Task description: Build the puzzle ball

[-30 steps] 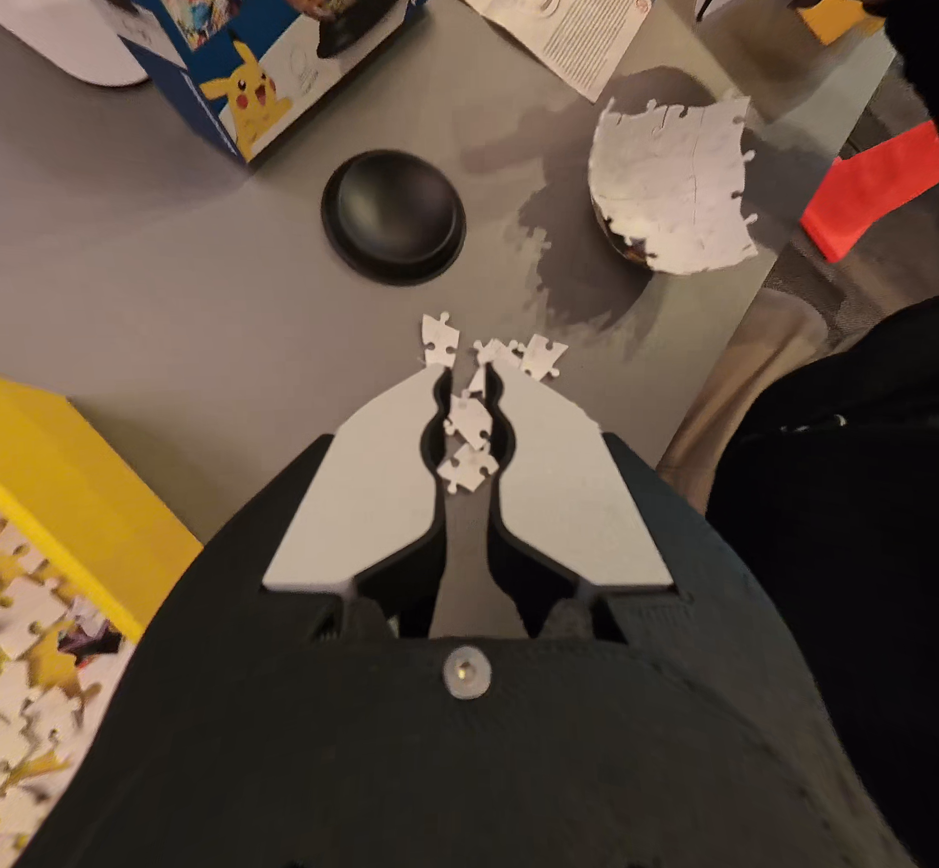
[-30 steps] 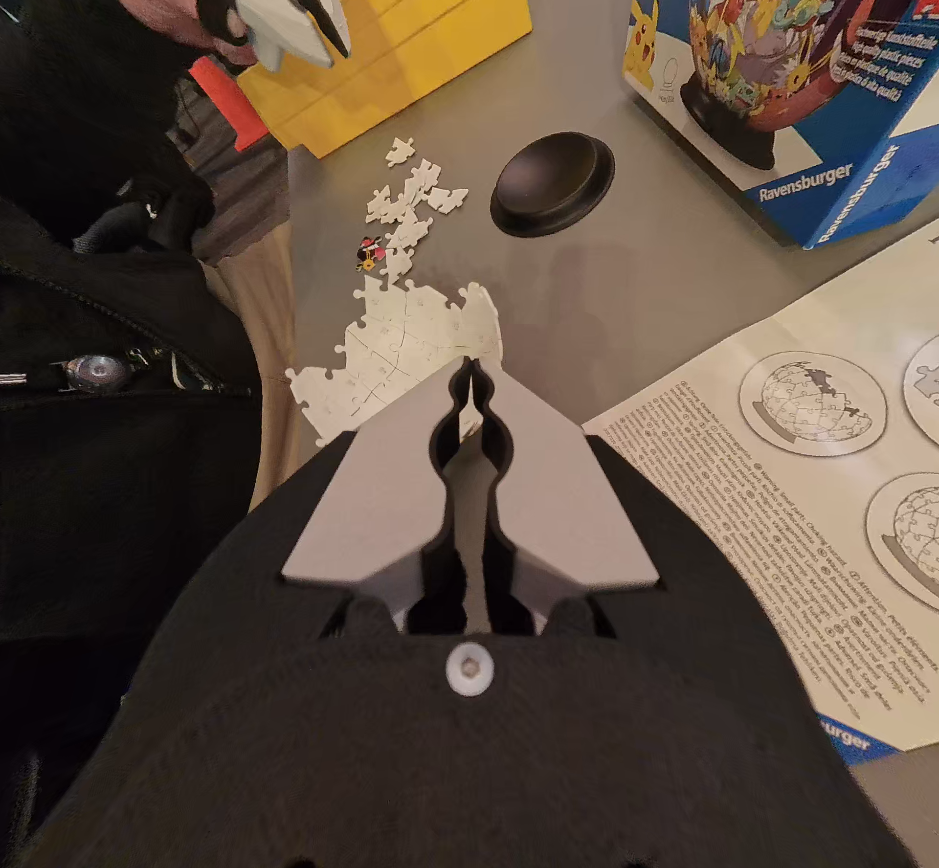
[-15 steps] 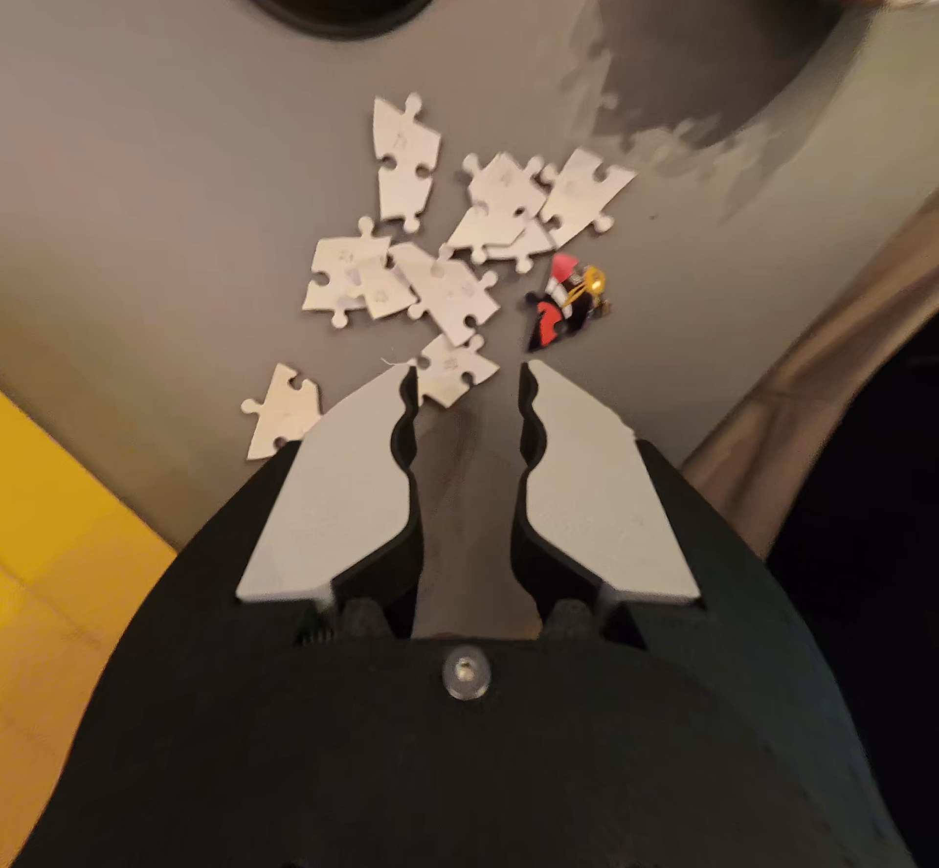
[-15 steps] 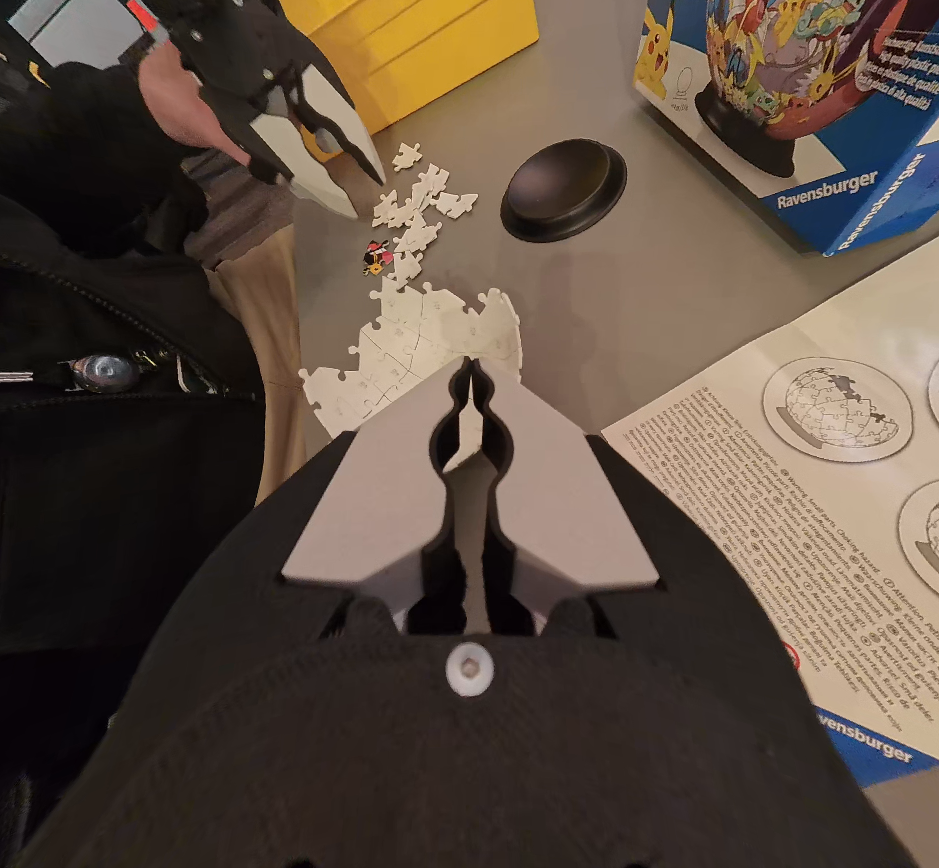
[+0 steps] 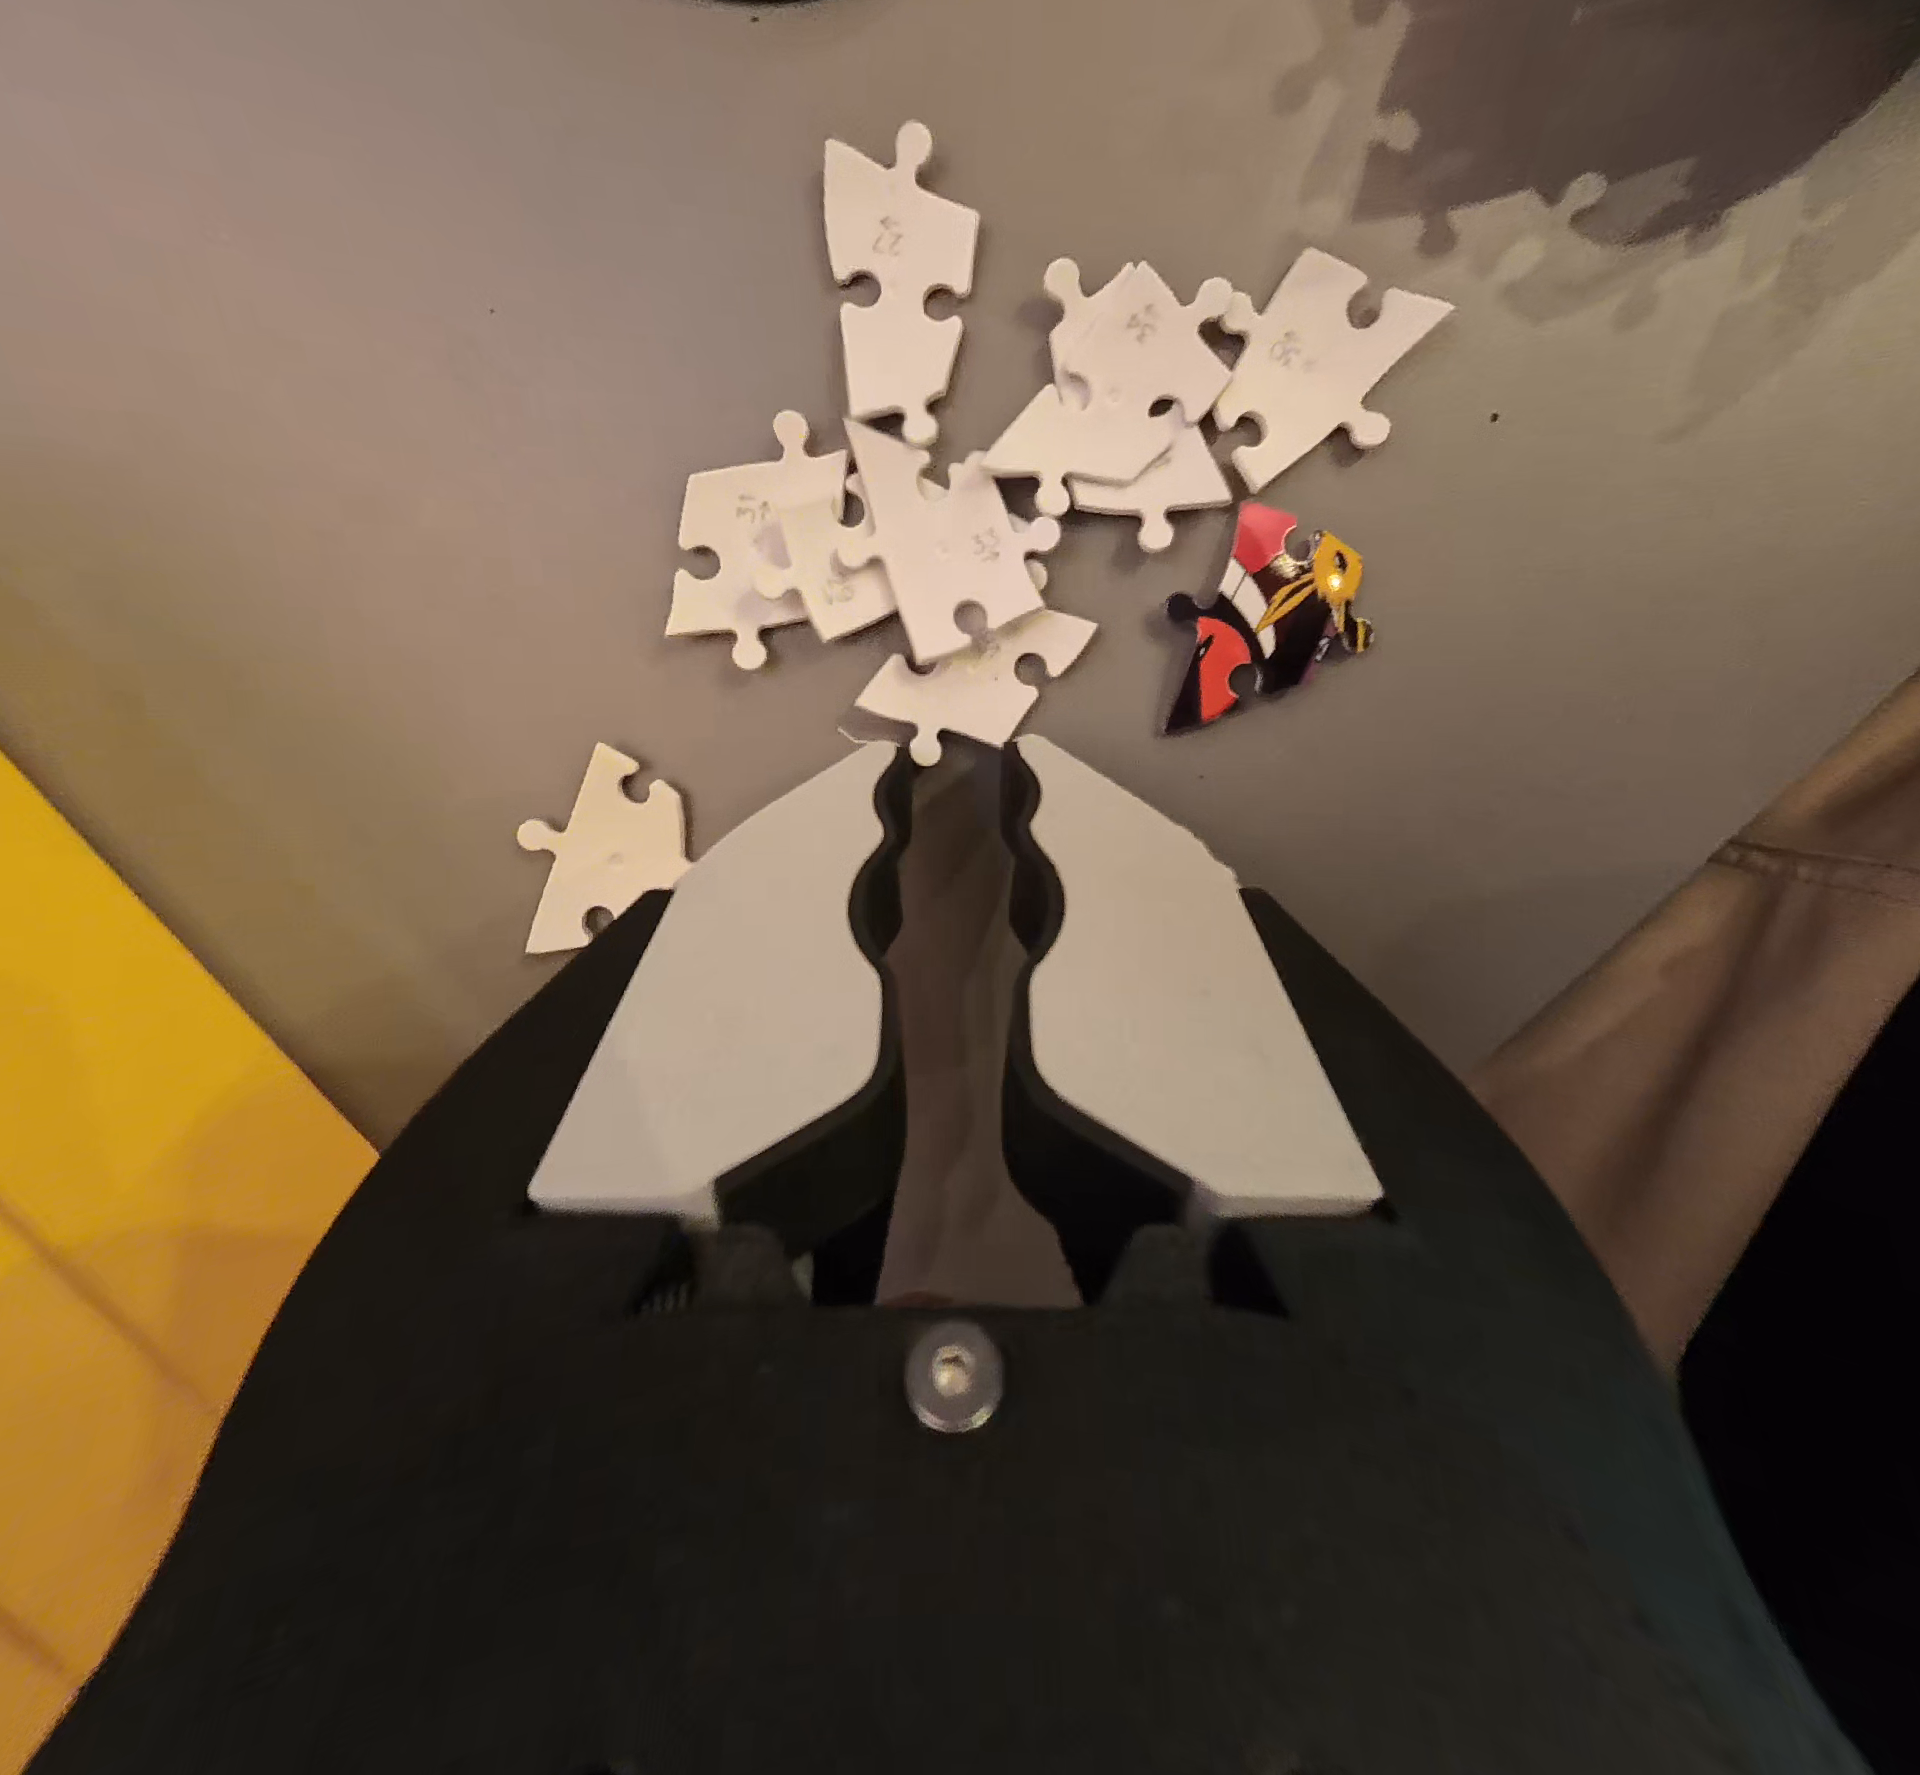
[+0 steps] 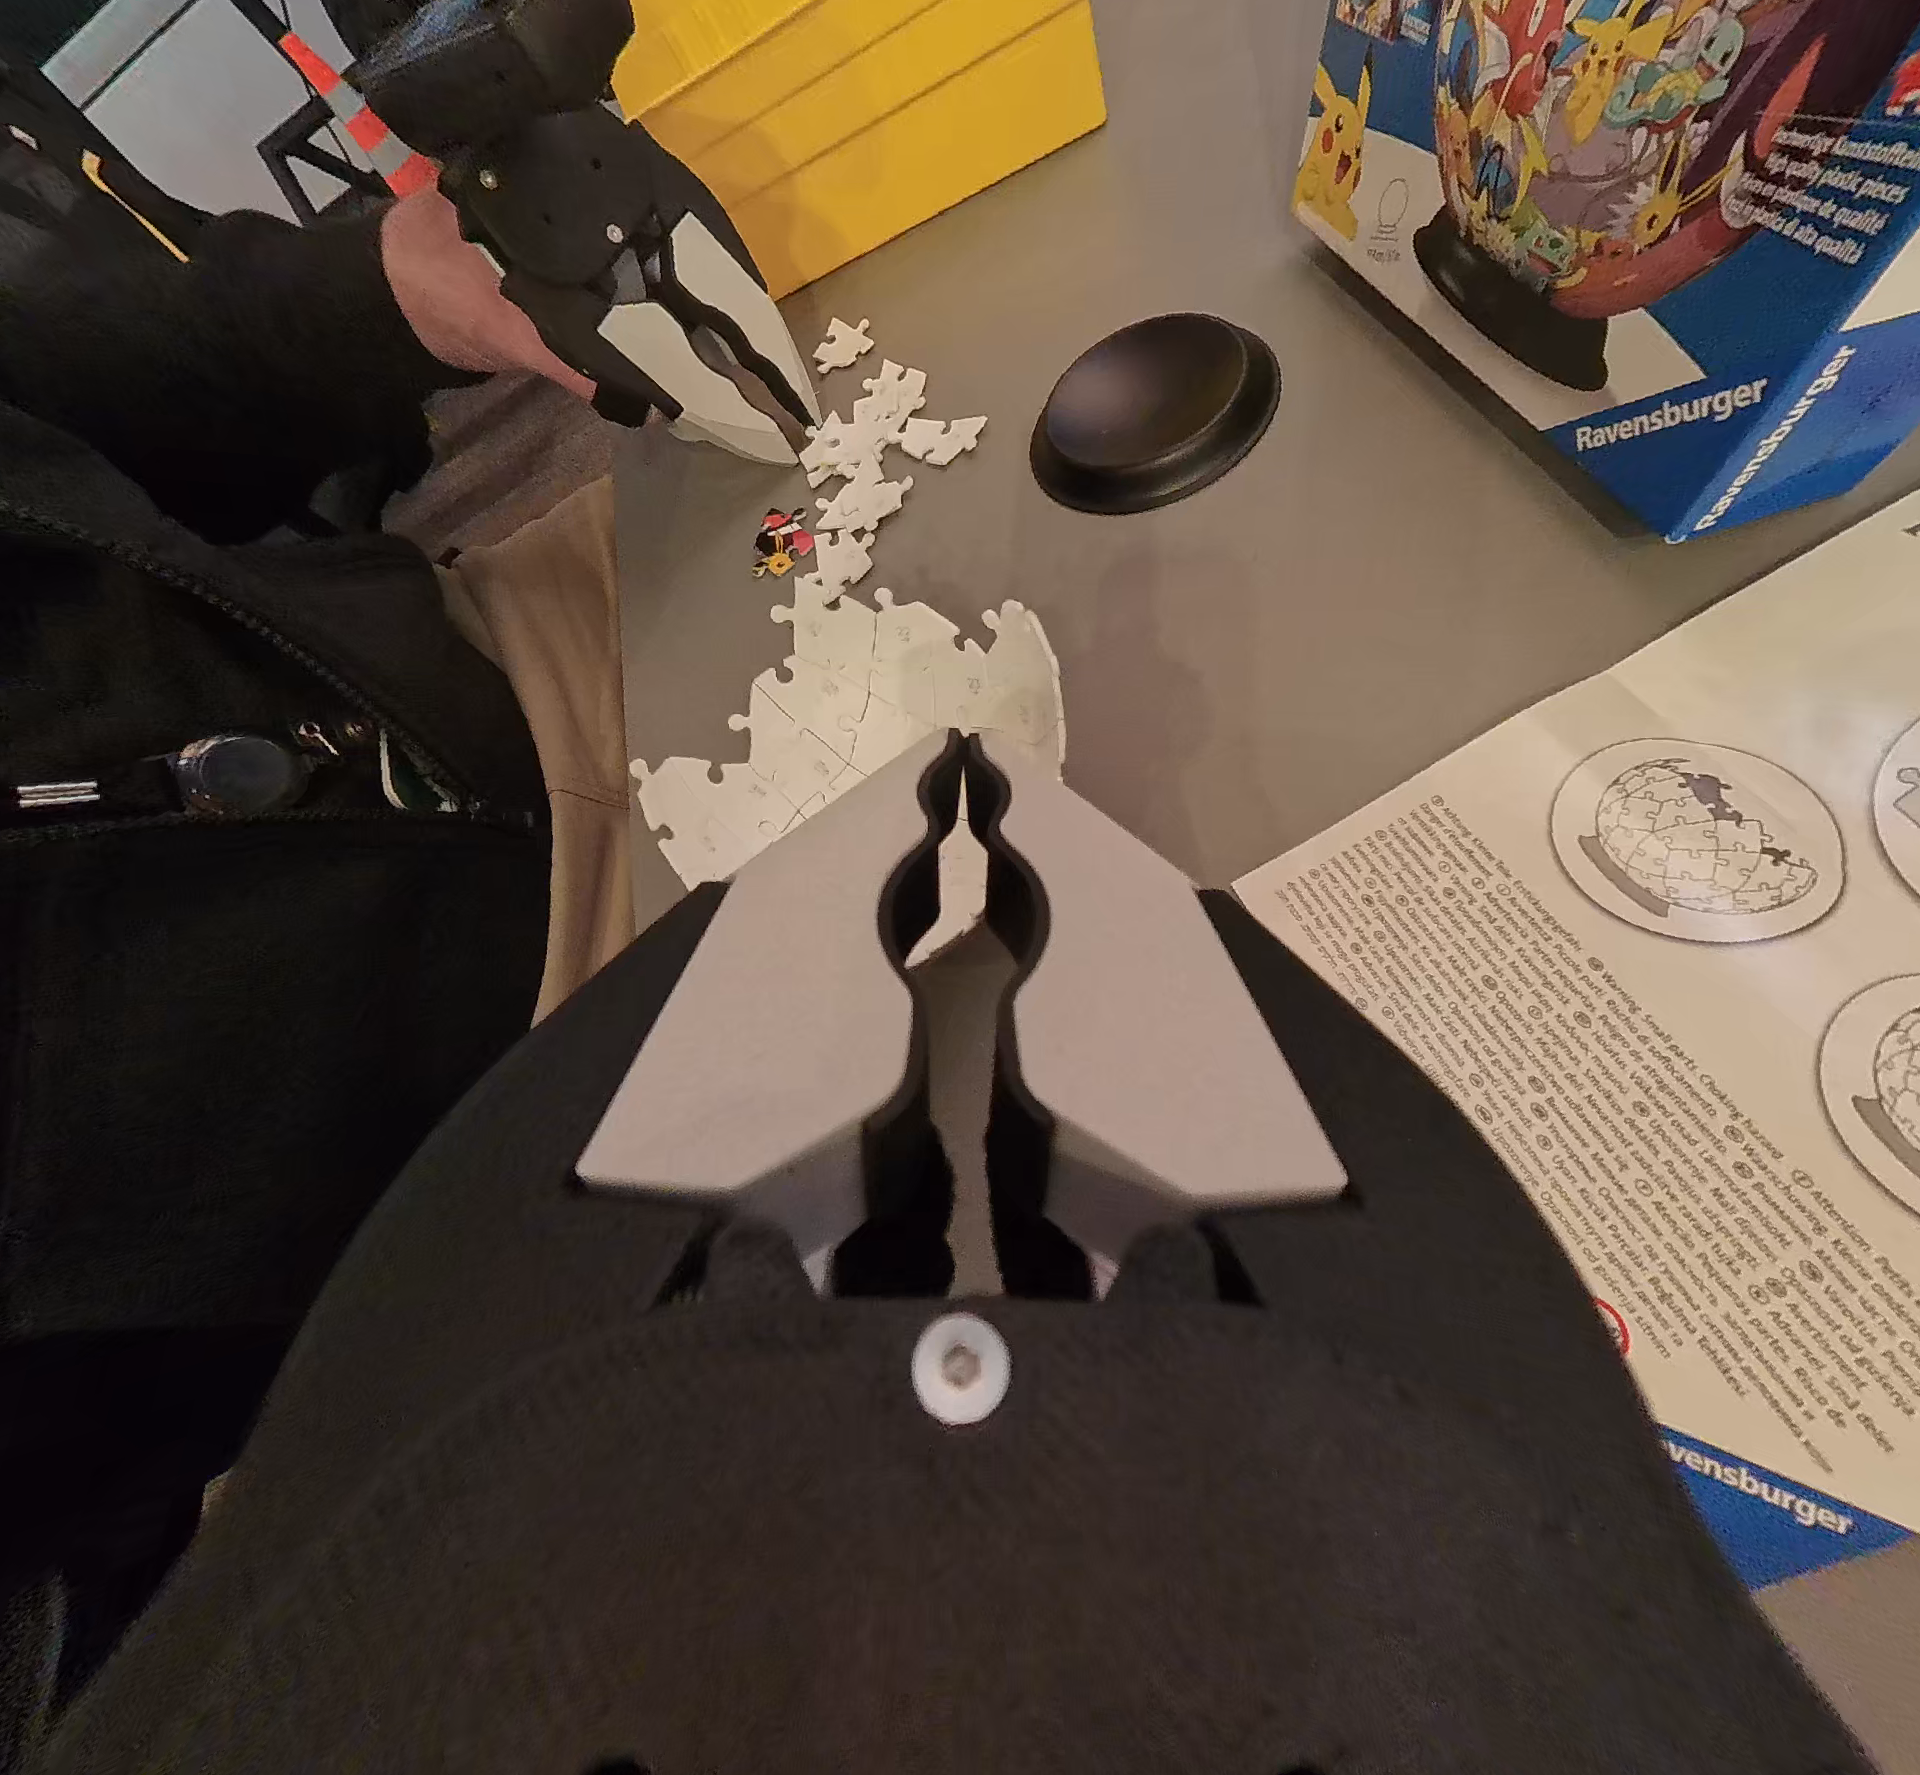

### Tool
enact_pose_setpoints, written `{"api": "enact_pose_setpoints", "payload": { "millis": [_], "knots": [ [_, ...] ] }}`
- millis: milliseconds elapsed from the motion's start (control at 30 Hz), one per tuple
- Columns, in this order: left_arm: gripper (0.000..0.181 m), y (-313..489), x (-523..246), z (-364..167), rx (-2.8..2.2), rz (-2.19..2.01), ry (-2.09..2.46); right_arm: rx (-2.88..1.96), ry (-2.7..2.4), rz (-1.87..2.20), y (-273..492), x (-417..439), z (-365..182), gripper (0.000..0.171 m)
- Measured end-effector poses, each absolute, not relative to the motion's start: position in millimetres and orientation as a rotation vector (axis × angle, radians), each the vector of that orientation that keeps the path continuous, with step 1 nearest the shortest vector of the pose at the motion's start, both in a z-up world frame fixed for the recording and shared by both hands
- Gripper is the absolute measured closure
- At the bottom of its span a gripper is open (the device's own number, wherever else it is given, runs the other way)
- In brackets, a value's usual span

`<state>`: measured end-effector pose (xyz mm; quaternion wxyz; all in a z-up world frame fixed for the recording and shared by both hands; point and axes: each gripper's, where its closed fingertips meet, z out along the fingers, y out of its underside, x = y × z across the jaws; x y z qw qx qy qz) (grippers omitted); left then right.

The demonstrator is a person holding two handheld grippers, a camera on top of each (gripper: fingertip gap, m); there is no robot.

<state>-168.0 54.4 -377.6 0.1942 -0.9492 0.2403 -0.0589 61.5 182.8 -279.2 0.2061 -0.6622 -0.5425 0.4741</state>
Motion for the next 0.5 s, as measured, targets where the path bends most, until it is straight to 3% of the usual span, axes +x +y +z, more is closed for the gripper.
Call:
{"api": "enact_pose_setpoints", "payload": {
  "millis": [33,167,200,500],
  "knots": [
    [0.165,55,-168,-378,-2.654,-0.157,0.674,-1.841,-1.512,1.319,183,62,-278,0.171],
    [0.167,55,-167,-376,-2.622,-0.145,0.657,-1.827,-1.52,1.312,181,61,-273,0.171],
    [0.177,55,-166,-374,-2.608,-0.144,0.656,-1.82,-1.523,1.312,180,61,-272,0.171],
    [0.177,56,-168,-363,-2.538,-0.084,0.664,-1.773,-1.588,1.287,167,50,-255,0.171]
  ]
}}
